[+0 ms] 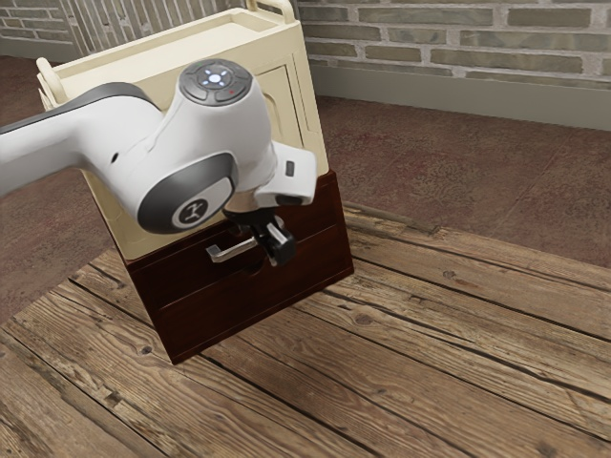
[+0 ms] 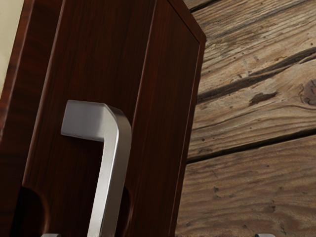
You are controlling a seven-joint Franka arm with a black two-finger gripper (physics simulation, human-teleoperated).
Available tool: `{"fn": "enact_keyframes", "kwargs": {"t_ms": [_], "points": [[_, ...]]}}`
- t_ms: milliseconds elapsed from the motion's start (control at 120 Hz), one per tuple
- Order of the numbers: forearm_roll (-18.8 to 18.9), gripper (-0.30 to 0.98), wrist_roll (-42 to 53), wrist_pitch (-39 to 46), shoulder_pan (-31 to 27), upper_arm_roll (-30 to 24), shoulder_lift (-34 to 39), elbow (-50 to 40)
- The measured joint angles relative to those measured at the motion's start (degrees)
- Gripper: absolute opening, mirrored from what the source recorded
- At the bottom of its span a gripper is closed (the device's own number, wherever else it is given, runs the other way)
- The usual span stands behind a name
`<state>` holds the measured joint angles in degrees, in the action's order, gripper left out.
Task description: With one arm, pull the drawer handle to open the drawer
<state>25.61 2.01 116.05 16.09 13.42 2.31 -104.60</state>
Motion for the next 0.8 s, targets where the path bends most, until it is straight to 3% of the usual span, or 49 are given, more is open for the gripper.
{"fn": "enact_keyframes", "kwargs": {"t_ms": [267,642,800], "points": [[-0.12,0.48,-0.05,0.10,-1.21,0.02,-1.47,-0.10],[-0.17,0.06,-0.58,0.16,-2.11,0.08,-1.48,-0.09],[0.09,-0.03,-0.94,0.20,-2.42,0.01,-1.38,-0.10]]}}
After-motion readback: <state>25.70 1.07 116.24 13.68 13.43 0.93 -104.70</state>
